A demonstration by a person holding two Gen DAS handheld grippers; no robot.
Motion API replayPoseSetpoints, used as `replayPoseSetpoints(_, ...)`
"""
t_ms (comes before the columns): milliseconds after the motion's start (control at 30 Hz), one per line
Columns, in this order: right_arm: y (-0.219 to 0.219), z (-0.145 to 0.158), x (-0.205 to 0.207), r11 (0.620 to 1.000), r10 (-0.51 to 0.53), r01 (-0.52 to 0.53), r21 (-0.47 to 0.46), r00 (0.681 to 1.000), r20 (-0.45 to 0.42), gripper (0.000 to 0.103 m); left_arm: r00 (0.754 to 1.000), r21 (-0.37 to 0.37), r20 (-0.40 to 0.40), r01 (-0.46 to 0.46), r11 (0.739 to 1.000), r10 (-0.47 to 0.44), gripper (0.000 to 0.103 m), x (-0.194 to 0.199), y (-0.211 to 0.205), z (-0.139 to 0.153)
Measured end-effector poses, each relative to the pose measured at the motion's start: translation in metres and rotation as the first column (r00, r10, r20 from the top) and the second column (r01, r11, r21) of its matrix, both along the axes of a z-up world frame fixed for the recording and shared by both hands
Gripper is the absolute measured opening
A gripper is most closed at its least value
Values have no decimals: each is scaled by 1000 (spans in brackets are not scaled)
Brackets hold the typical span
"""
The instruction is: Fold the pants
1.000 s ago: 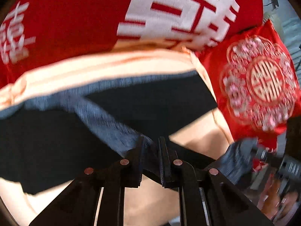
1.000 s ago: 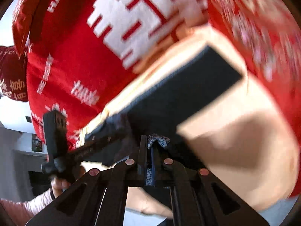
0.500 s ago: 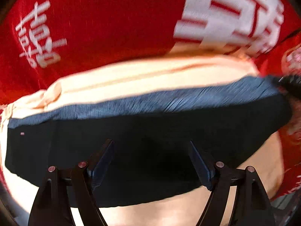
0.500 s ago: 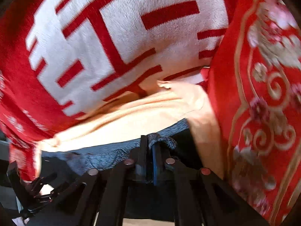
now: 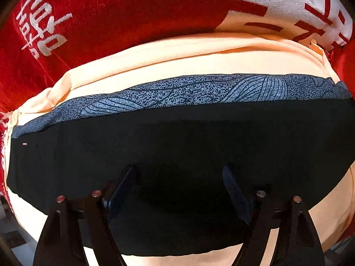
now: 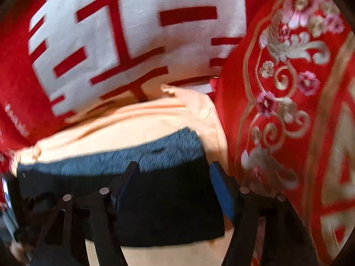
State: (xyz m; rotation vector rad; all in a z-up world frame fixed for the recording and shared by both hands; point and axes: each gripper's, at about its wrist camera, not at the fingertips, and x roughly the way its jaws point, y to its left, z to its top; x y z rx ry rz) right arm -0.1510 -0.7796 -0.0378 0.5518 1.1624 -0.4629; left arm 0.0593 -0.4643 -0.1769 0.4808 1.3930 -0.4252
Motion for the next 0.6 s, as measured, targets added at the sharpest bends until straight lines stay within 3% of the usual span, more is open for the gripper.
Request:
replayPoseSetpoints(100, -3, -30, 20, 1000, 20, -21, -5, 994, -111, 64, 1000, -1, 19, -8, 1000, 8, 88, 1, 3, -1)
replayPoseSetpoints(133, -4, -37, 23, 1000, 16, -17, -3, 989, -147, 59, 1000, -2, 19, -15, 1000, 15, 88, 2, 6, -2)
replayPoseSetpoints(200, -9, -46, 23, 1000, -18, 14, -27, 983, -180, 28, 999, -12, 7, -31, 999, 31, 89, 0, 9, -4)
replayPoseSetpoints(267, -22, -45, 20, 998, -53, 56, 16, 988, -143, 24, 999, -16, 0, -32, 999, 32, 89, 1, 10, -6)
replayPoseSetpoints(433, -34, -32, 30, 999, -49, 50, 10, 998, -40, 23, 1000, 0, 11, -18, 1000, 18, 89, 9, 6, -4)
replayPoseSetpoints(500, -35, -26, 26, 997, -80, 80, 17, 996, -39, 28, 999, 4, 32, -33, 999, 33, 89, 9, 5, 5)
replayPoseSetpoints(567, -32, -15, 16, 996, -87, 88, 31, 996, -30, 41, 998, -33, 50, -45, 998, 47, 89, 15, 4, 16)
replayPoseSetpoints(600, -26, -5, 3, 995, -83, 83, 54, 997, 3, 41, 997, -44, 58, -45, 998, 47, 89, 18, 2, 20)
